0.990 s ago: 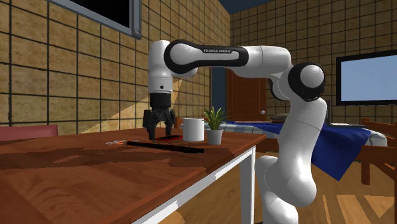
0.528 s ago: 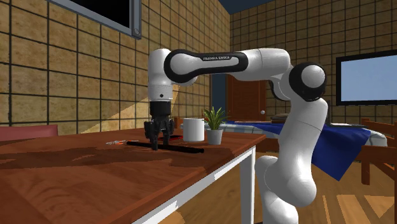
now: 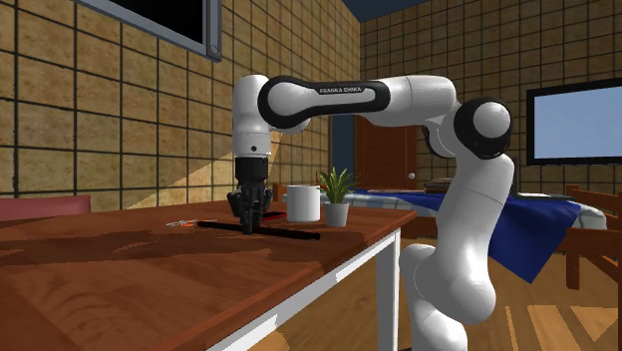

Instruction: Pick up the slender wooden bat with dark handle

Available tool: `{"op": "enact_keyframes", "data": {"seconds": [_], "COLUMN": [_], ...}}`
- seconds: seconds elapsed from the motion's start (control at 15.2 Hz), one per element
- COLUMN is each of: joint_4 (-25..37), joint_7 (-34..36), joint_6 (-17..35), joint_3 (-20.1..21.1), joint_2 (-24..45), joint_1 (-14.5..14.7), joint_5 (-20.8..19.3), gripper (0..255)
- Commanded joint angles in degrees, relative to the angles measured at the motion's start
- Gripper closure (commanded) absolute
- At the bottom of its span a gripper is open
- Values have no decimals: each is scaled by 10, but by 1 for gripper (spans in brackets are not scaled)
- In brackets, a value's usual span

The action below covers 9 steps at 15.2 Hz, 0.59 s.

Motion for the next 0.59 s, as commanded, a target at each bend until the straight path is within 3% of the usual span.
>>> {"op": "enact_keyframes", "data": {"seconds": [0.0, 0.53], "joint_4": [-1, 72], "joint_7": [-1, -4], "joint_6": [2, -59], "joint_3": [-1, 0], "joint_2": [4, 16], "joint_1": [-1, 0], "joint_5": [-1, 1], "gripper": [255, 255]}}
